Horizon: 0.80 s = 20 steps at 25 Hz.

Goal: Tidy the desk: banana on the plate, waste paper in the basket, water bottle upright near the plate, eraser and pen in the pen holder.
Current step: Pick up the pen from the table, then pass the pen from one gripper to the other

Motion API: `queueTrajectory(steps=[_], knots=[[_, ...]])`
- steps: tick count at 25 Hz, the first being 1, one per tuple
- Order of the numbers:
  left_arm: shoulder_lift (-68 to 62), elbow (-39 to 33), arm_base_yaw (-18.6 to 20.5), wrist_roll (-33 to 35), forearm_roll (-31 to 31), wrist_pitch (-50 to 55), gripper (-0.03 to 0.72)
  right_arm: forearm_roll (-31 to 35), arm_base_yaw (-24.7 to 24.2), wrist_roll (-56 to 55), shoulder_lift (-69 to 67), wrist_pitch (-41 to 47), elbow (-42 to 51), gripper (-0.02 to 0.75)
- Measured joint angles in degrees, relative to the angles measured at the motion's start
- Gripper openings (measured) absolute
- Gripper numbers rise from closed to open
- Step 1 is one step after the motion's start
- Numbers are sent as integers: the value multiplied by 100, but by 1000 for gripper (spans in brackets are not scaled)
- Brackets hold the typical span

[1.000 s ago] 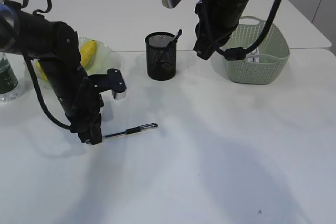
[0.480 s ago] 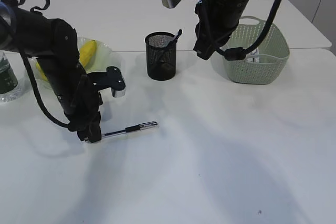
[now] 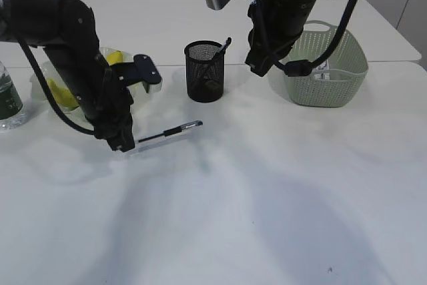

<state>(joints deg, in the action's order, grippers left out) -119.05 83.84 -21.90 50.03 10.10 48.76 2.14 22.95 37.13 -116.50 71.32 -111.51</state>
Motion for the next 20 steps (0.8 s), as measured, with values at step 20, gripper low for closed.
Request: queueTrajectory(steps=[20], knots=[[54,1306,0,-707,-710,169,27,-315,0,-835,0,11,-919,-6]])
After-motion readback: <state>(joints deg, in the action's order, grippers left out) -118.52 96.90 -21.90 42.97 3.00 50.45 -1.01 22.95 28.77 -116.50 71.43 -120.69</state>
